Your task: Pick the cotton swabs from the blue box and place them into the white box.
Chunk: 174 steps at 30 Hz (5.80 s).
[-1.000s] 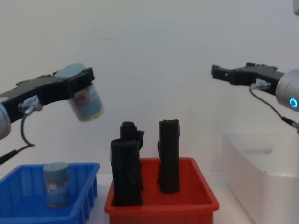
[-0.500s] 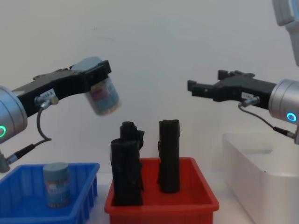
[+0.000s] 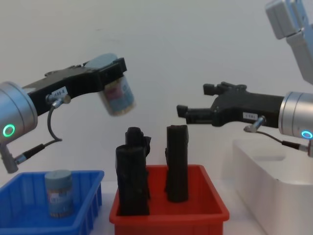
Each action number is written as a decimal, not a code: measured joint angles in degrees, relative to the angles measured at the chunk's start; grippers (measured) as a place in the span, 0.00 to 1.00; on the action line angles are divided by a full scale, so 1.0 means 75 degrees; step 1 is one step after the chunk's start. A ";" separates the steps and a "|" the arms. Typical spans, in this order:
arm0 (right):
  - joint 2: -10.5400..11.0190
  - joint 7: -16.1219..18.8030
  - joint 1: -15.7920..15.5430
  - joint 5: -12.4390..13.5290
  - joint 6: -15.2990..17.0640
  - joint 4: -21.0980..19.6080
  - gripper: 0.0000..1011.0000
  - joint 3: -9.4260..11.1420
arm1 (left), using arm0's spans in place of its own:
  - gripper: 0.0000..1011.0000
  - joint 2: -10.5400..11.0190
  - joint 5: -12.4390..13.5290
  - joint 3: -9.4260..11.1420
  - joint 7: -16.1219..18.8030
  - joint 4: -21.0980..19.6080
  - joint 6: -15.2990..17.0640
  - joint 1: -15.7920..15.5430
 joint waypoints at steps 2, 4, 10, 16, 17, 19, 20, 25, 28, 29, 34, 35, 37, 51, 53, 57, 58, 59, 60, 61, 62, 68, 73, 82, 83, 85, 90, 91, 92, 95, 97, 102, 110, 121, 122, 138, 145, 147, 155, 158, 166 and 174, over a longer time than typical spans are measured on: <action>0.0027 0.0182 0.0016 -0.0133 -0.0073 0.0000 0.99 -0.0021 | 0.66 -0.0003 0.0120 0.0005 0.0002 -0.0044 0.0037 -0.0012; 0.0052 0.0329 0.0032 -0.0244 -0.0155 0.0000 0.99 -0.0038 | 0.66 -0.0004 0.0246 0.0009 0.0011 -0.0093 0.0078 -0.0021; 0.0088 0.0488 0.0065 -0.0403 -0.0392 0.0003 0.99 -0.0079 | 0.66 -0.0009 0.0563 0.0033 0.0063 -0.0237 0.0208 -0.0045; 0.0089 0.0443 0.0089 -0.0450 -0.0553 -0.0001 0.99 -0.0113 | 0.66 -0.0039 0.0991 0.0088 0.0113 -0.0414 0.0445 -0.0081; 0.0088 0.0421 0.0094 -0.0453 -0.0572 -0.0007 0.99 -0.0123 | 0.66 -0.0047 0.1037 0.0097 0.0118 -0.0431 0.0469 -0.0086; 0.0086 0.0404 0.0100 -0.0456 -0.0585 -0.0017 0.99 -0.0135 | 0.66 -0.0079 0.1175 0.0129 0.0124 -0.0480 0.0536 -0.0105; 0.0083 0.0389 0.0106 -0.0459 -0.0590 -0.0028 0.99 -0.0147 | 0.66 -0.0101 0.1268 0.0147 0.0125 -0.0503 0.0583 -0.0118; 0.0075 0.0366 0.0110 -0.0478 -0.0553 -0.0076 0.99 -0.0201 | 0.66 -0.0183 0.1460 0.0212 0.0126 -0.0544 0.0667 -0.0161; 0.0072 0.0370 0.0110 -0.0505 -0.0482 -0.0116 0.99 -0.0239 | 0.66 -0.0250 0.1584 0.0256 0.0110 -0.0548 0.0707 -0.0198; 0.0071 0.0376 0.0109 -0.0515 -0.0453 -0.0129 0.99 -0.0251 | 0.66 -0.0266 0.1607 0.0266 0.0104 -0.0548 0.0713 -0.0206; 0.0071 0.0434 0.0088 -0.0593 -0.0301 -0.0190 0.99 -0.0315 | 0.66 -0.0350 0.1725 0.0319 0.0065 -0.0533 0.0732 -0.0253; 0.0072 0.0451 0.0085 -0.0614 -0.0266 -0.0199 0.99 -0.0327 | 0.66 -0.0357 0.1737 0.0322 0.0059 -0.0529 0.0733 -0.0257; 0.0073 0.0481 0.0076 -0.0665 -0.0182 -0.0220 0.99 -0.0360 | 0.66 -0.0382 0.1758 0.0337 0.0043 -0.0520 0.0735 -0.0269; 0.0036 0.0517 0.0054 -0.0804 0.0154 -0.0300 0.99 -0.0545 | 0.66 -0.0449 0.1782 0.0363 -0.0023 -0.0455 0.0748 -0.0280; 0.0026 0.0507 0.0054 -0.0770 0.0199 -0.0320 0.99 -0.0568 | 0.66 -0.0451 0.1774 0.0364 -0.0029 -0.0446 0.0751 -0.0278; 0.0014 0.0490 0.0054 -0.0698 0.0273 -0.0363 0.99 -0.0601 | 0.66 -0.0455 0.1739 0.0367 -0.0048 -0.0415 0.0756 -0.0258; 0.0008 0.0484 0.0054 -0.0674 0.0297 -0.0385 0.99 -0.0616 | 0.66 -0.0455 0.1728 0.0367 -0.0052 -0.0406 0.0757 -0.0250; 0.0005 0.0482 0.0054 -0.0663 0.0309 -0.0392 0.99 -0.0623 | 0.66 -0.0455 0.1728 0.0367 -0.0052 -0.0406 0.0757 -0.0250; 0.0003 0.0480 0.0055 -0.0650 0.0320 -0.0399 0.99 -0.0629 | 0.66 -0.0455 0.1717 0.0367 -0.0058 -0.0400 0.0758 -0.0245; 0.0000 0.0475 0.0056 -0.0624 0.0345 -0.0418 0.99 -0.0643 | 0.66 -0.0455 0.1713 0.0367 -0.0061 -0.0397 0.0759 -0.0242; -0.0002 0.0472 0.0055 -0.0616 0.0354 -0.0423 0.99 -0.0647 | 0.66 -0.0454 0.1710 0.0367 -0.0065 -0.0392 0.0759 -0.0238; -0.0014 0.0455 0.0063 -0.0552 0.0415 -0.0472 0.99 -0.0690 | 0.66 -0.0451 0.1685 0.0363 -0.0094 -0.0367 0.0760 -0.0221; -0.0021 0.0454 0.0080 -0.0516 0.0450 -0.0496 0.99 -0.0731 | 0.66 -0.0449 0.1670 0.0353 -0.0126 -0.0342 0.0762 -0.0218; -0.0026 0.0502 0.0110 -0.0454 0.0514 -0.0517 0.99 -0.0785 | 0.66 -0.0471 0.1667 0.0339 -0.0177 -0.0263 0.0757 -0.0240; -0.0026 0.0510 0.0112 -0.0448 0.0522 -0.0519 0.99 -0.0790 | 0.66 -0.0475 0.1667 0.0338 -0.0181 -0.0252 0.0755 -0.0247; -0.0027 0.0530 0.0119 -0.0428 0.0539 -0.0524 0.99 -0.0804 | 0.66 -0.0483 0.1666 0.0337 -0.0191 -0.0233 0.0753 -0.0256; -0.0026 0.0561 0.0138 -0.0390 0.0567 -0.0527 0.99 -0.0825 | 0.66 -0.0512 0.1668 0.0336 -0.0222 -0.0165 0.0741 -0.0292; -0.0026 0.0565 0.0145 -0.0379 0.0573 -0.0527 0.99 -0.0833 | 0.66 -0.0521 0.1668 0.0336 -0.0232 -0.0149 0.0733 -0.0300; -0.0026 0.0566 0.0149 -0.0372 0.0577 -0.0527 0.99 -0.0836 | 0.66 -0.0523 0.1668 0.0337 -0.0234 -0.0143 0.0731 -0.0302; -0.0027 0.0566 0.0161 -0.0335 0.0586 -0.0527 0.99 -0.0849 | 0.66 -0.0535 0.1669 0.0336 -0.0244 -0.0119 0.0724 -0.0318; -0.0029 0.0565 0.0167 -0.0316 0.0590 -0.0525 0.99 -0.0858 | 0.66 -0.0539 0.1669 0.0337 -0.0249 -0.0107 0.0721 -0.0323; -0.0032 0.0560 0.0181 -0.0286 0.0599 -0.0519 0.91 -0.0870 | 0.66 -0.0552 0.1675 0.0336 -0.0261 -0.0080 0.0711 -0.0337; -0.0034 0.0550 0.0192 -0.0261 0.0610 -0.0511 0.67 -0.0882 | 0.66 -0.0562 0.1681 0.0337 -0.0272 -0.0056 0.0702 -0.0347; -0.0033 0.0544 0.0199 -0.0244 0.0619 -0.0504 0.61 -0.0889 | 0.66 -0.0568 0.1687 0.0336 -0.0277 -0.0043 0.0696 -0.0355; -0.0033 0.0544 0.0200 -0.0243 0.0619 -0.0503 0.61 -0.0890 | 0.66 -0.0569 0.1686 0.0336 -0.0278 -0.0042 0.0696 -0.0356; -0.0034 0.0541 0.0203 -0.0233 0.0619 -0.0503 0.61 -0.0896 | 0.67 -0.0573 0.1686 0.0336 -0.0282 -0.0031 0.0695 -0.0360; -0.0035 0.0551 0.0203 -0.0228 0.0615 -0.0505 0.61 -0.0901 | 0.86 -0.0573 0.1686 0.0339 -0.0284 -0.0029 0.0698 -0.0359; -0.0034 0.0552 0.0203 -0.0228 0.0616 -0.0504 0.61 -0.0901 | 0.93 -0.0573 0.1686 0.0339 -0.0283 -0.0029 0.0698 -0.0360; -0.0013 0.0447 0.0204 -0.0213 0.0638 -0.0504 0.61 -0.0881 | 0.99 -0.0573 0.1686 0.0336 -0.0283 -0.0030 0.0697 -0.0359; 0.0011 0.0300 0.0193 -0.0198 0.0681 -0.0517 0.61 -0.0853 | 0.99 -0.0573 0.1686 0.0336 -0.0282 -0.0031 0.0698 -0.0360; 0.0103 -0.0190 0.0119 -0.0100 0.0817 -0.0595 0.61 -0.0747 | 0.99 -0.0573 0.1686 0.0336 -0.0281 -0.0033 0.0697 -0.0359; 0.0236 -0.0898 -0.0009 0.0090 0.0986 -0.0713 0.61 -0.0582 | 0.99 -0.0573 0.1686 0.0336 -0.0280 -0.0032 0.0697 -0.0359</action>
